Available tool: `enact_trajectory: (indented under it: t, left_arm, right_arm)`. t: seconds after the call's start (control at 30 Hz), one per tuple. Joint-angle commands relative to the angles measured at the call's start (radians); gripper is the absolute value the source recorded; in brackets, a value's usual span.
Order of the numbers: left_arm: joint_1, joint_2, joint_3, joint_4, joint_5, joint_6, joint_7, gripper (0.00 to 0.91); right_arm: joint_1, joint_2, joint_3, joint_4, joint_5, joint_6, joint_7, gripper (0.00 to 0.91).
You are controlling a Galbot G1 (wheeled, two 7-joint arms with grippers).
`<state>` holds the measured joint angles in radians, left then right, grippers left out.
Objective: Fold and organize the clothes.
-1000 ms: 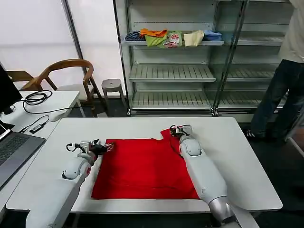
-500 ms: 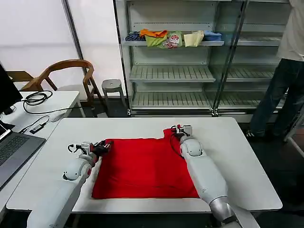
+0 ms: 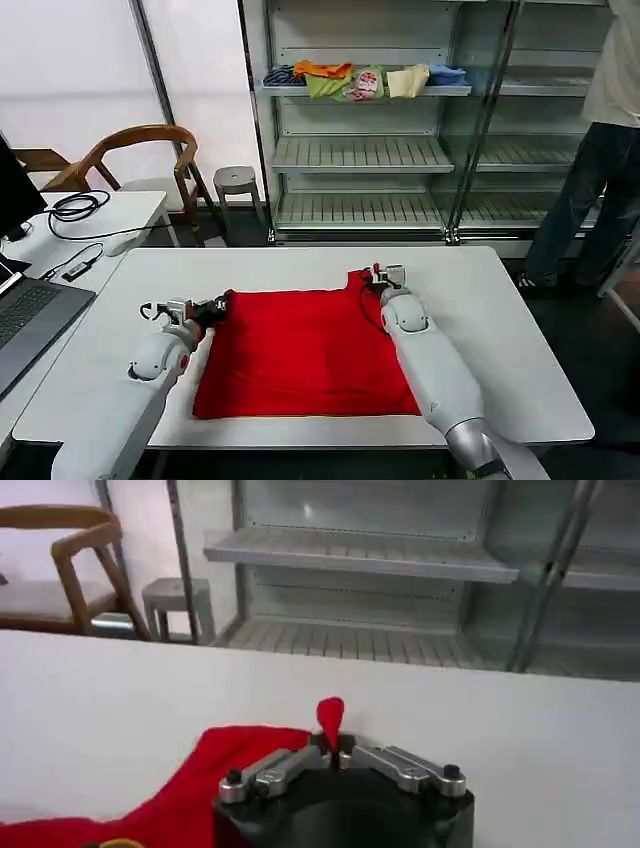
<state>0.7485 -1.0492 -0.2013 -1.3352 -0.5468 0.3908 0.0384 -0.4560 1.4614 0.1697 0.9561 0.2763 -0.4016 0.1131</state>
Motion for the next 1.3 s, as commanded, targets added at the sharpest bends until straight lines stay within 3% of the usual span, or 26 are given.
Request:
enact_trajectory:
  t: [0.03, 0.37, 0.57, 1.3]
  left_arm:
    - [0.113, 0.028, -0.036, -0.147, -0.02, -0.008, 0.0, 0.02]
    - [0.278, 0.042, -0.116, -0.309, -0.027, -0.015, -0.003, 0.02]
    - [0.345, 0.038, -0.16, -0.355, -0.022, -0.017, -0.002, 0.02]
    - [0.48, 0.022, -0.224, -0.49, 0.02, -0.022, -0.002, 0.02]
  right_arm:
    - [-0.183, -0.12, -0.02, 0.401, 0.083, -0.081, 0.033, 0.0]
    - [-0.365, -0.219, 0.024, 0.676, 0.13, -0.104, 0.051, 0.0]
    - [-0.471, -0.235, 0.041, 0.786, 0.134, -0.109, 0.055, 0.0]
    - [-0.649, -0.262, 0.074, 0.909, 0.095, -0.109, 0.076, 0.0]
